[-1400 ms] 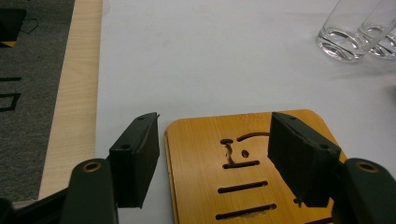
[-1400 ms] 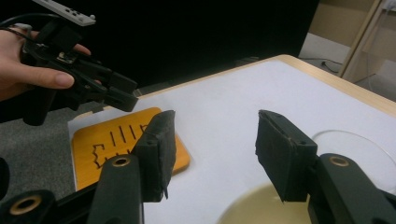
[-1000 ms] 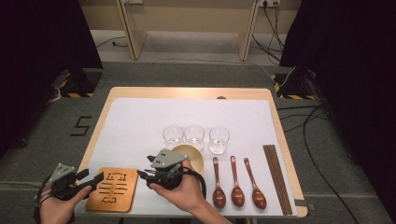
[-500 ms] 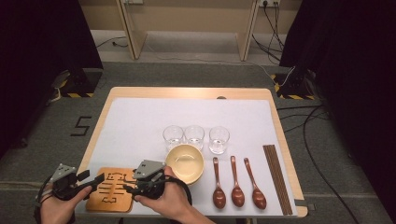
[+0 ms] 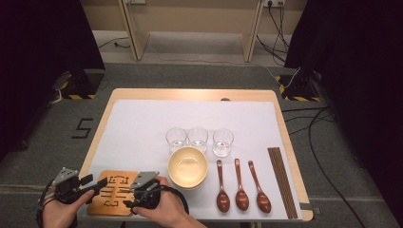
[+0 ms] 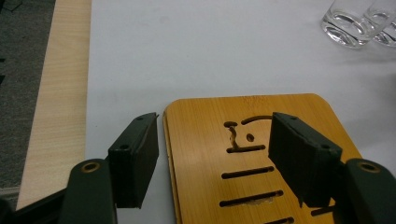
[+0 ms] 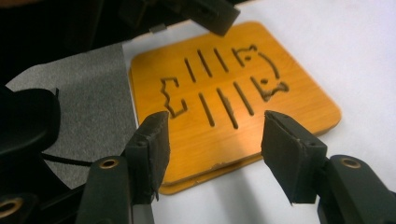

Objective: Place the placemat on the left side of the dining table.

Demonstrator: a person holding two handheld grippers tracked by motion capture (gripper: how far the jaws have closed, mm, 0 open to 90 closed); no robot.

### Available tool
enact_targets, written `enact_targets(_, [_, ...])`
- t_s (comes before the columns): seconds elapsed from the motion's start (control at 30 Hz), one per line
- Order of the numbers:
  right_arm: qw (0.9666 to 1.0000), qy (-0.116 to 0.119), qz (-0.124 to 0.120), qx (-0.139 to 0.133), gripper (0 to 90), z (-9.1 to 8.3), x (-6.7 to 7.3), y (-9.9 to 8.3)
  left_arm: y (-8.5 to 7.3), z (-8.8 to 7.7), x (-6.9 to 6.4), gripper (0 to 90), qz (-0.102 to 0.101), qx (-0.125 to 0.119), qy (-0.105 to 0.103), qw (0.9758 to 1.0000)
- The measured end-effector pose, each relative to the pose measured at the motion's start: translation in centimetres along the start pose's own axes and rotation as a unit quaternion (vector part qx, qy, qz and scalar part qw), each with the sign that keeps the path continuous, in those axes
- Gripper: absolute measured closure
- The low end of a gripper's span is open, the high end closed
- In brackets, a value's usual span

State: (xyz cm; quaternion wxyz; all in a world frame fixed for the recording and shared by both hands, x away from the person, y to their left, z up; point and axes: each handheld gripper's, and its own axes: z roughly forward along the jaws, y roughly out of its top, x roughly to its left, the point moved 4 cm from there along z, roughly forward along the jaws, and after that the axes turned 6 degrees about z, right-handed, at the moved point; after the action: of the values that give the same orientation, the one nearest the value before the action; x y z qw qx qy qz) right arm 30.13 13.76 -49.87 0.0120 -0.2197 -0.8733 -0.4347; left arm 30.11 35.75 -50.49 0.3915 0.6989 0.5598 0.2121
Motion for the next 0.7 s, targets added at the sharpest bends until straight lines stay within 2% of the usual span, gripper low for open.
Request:
enact_targets(0.27, [0.9997,0.007,0.008,0.023,40.3,1.5,-0.4,-0.9,-0.3,0.2,0.1,32.9,0.0,0.006,-0.001,1.0])
enact_targets(0.7, [0.9994,0.022,0.012,0.024,38.9,2.2,-0.5,-0.6,-0.7,0.4,0.7,32.5,-0.021,0.013,-0.007,0.9997])
